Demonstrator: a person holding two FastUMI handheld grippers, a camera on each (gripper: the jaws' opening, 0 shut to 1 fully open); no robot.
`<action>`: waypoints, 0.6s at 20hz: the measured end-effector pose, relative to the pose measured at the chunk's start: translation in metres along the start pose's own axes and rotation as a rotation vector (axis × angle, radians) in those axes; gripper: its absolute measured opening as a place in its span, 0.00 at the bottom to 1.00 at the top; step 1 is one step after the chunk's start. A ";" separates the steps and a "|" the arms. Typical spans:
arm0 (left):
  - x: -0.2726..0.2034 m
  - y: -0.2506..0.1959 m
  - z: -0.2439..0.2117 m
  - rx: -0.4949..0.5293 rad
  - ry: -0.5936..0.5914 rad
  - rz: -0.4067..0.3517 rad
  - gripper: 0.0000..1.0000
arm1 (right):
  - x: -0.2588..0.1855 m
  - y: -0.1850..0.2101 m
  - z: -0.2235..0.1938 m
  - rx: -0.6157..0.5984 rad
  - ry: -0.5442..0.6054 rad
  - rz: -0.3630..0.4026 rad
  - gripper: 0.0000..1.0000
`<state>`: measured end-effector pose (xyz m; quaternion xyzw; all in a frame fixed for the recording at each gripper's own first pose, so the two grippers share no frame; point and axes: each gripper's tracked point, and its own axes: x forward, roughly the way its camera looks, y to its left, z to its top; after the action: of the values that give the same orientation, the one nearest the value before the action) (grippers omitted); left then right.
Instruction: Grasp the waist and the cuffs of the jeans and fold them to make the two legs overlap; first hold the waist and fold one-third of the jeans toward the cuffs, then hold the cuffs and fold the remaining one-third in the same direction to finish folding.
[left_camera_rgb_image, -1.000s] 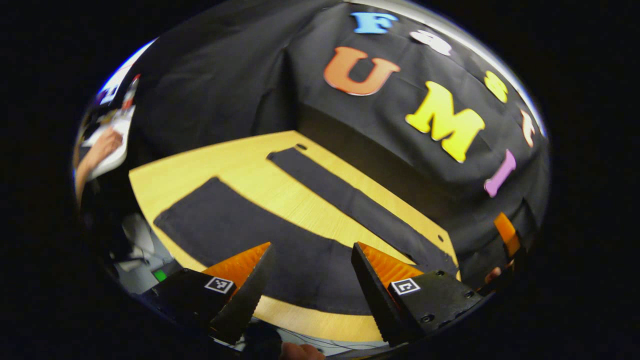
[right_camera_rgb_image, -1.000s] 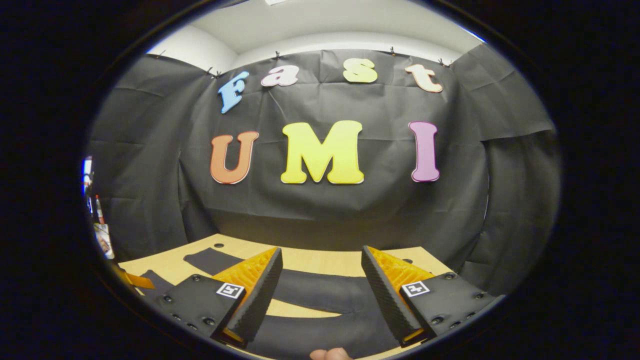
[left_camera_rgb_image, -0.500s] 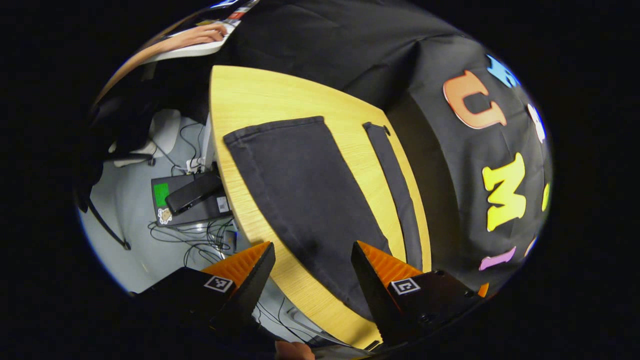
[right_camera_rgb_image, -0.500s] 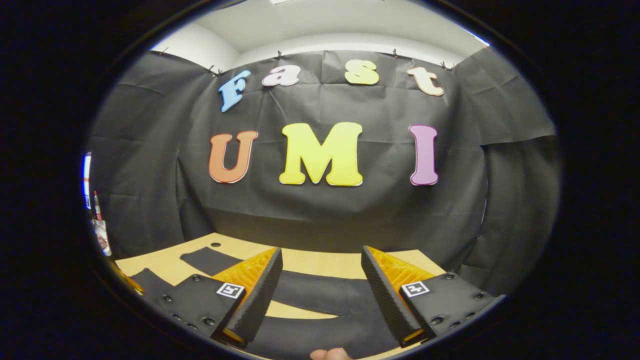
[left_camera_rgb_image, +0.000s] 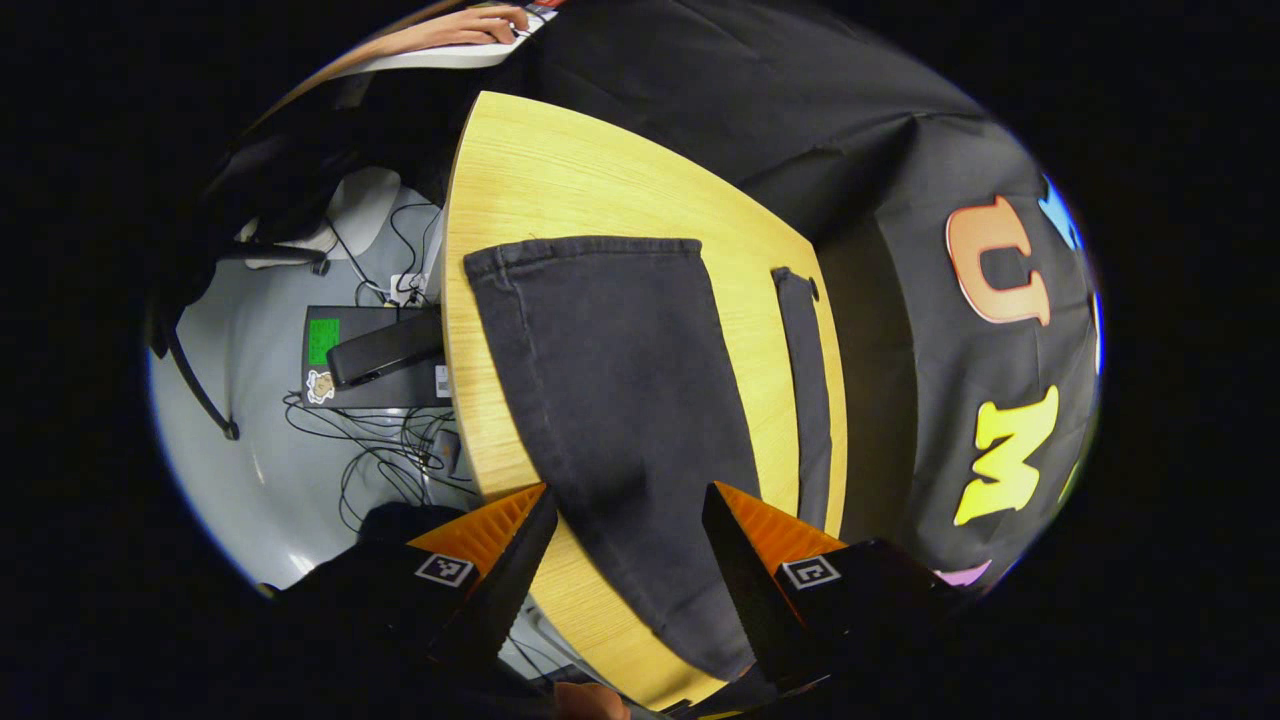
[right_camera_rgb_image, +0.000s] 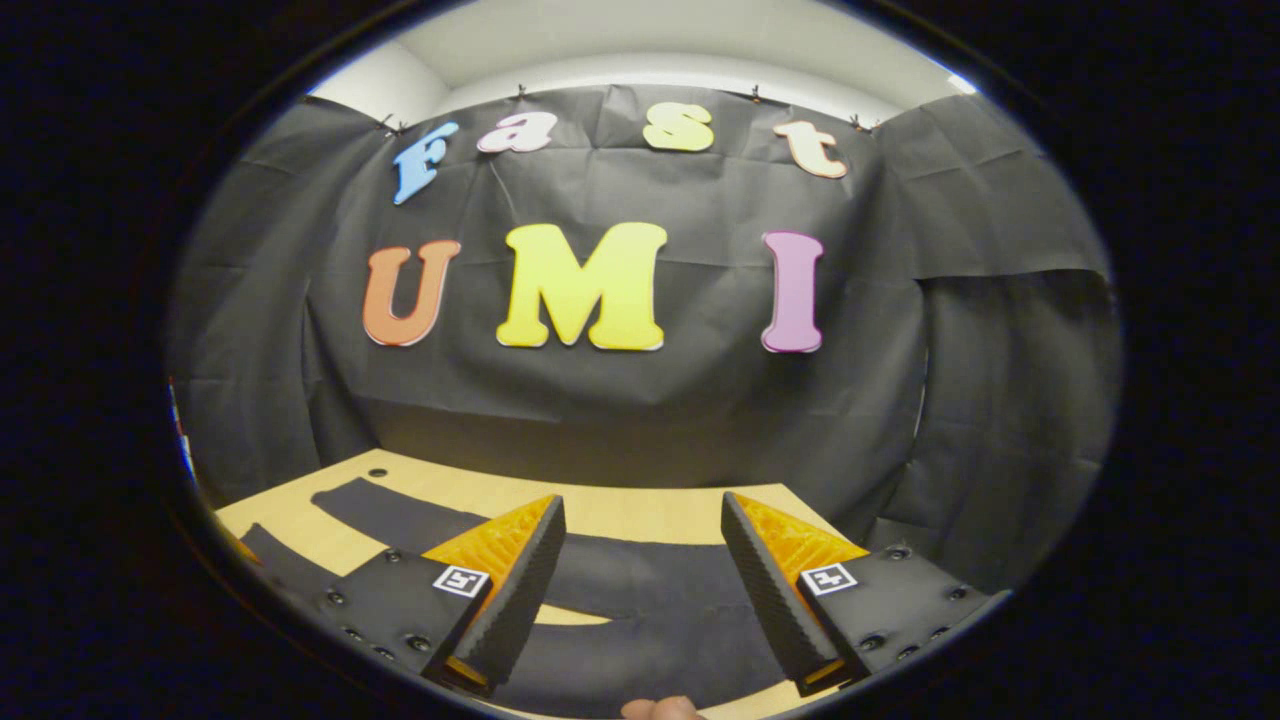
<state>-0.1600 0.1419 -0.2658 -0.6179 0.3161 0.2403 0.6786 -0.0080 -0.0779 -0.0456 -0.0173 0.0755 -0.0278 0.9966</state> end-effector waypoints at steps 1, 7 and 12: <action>0.004 -0.006 0.004 -0.005 -0.012 -0.009 0.95 | -0.001 -0.014 -0.009 0.006 0.026 -0.030 0.94; 0.032 -0.035 0.018 0.010 -0.044 -0.054 0.94 | -0.006 -0.083 -0.049 0.062 0.157 -0.190 0.94; 0.064 -0.058 0.028 0.037 -0.031 -0.092 0.80 | -0.008 -0.117 -0.080 0.117 0.251 -0.274 0.94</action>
<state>-0.0709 0.1586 -0.2713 -0.6151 0.2812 0.2127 0.7052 -0.0337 -0.1964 -0.1186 0.0342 0.1942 -0.1696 0.9656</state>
